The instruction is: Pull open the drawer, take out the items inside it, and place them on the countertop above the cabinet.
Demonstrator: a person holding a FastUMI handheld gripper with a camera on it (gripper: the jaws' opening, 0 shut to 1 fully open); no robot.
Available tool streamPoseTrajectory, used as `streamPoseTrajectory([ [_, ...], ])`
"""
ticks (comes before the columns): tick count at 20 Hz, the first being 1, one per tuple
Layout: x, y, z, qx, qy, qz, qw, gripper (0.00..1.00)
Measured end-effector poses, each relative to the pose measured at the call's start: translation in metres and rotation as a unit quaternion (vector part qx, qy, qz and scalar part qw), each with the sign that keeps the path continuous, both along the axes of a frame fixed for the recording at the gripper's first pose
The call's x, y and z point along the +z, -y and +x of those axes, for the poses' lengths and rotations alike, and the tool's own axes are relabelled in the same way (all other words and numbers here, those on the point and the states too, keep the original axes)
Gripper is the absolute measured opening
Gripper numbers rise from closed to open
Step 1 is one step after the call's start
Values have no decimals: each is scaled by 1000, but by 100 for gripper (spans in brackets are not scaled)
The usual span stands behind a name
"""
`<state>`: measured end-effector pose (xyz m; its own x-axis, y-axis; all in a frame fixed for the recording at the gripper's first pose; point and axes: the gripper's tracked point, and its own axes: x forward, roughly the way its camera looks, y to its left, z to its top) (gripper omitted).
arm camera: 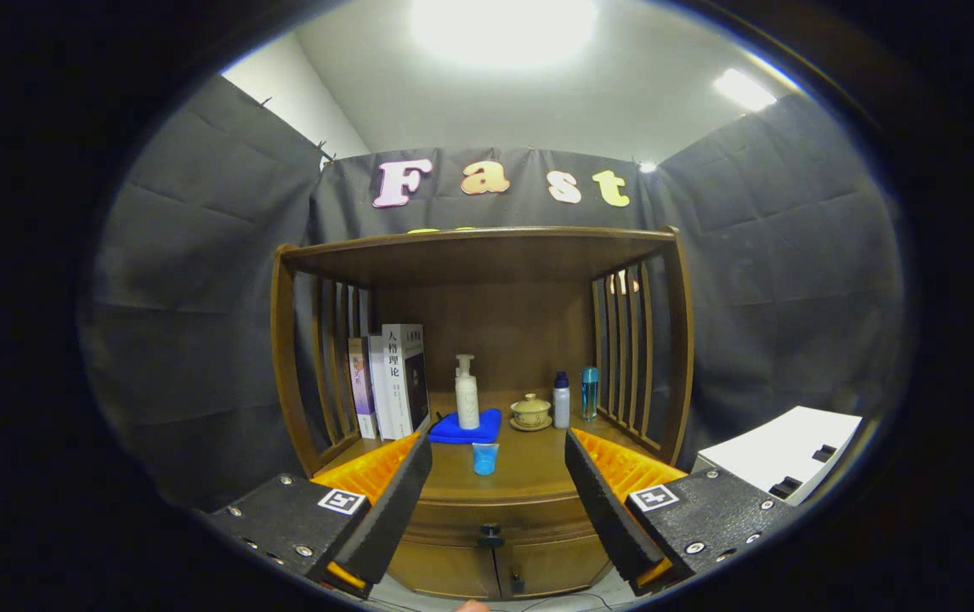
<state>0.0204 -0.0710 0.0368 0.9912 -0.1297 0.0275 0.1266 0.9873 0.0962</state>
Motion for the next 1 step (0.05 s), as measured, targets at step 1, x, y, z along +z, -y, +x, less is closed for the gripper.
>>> streamPoseTrajectory([
  [1, -1, 3, 1, 0, -1, 2, 1000, 97],
])
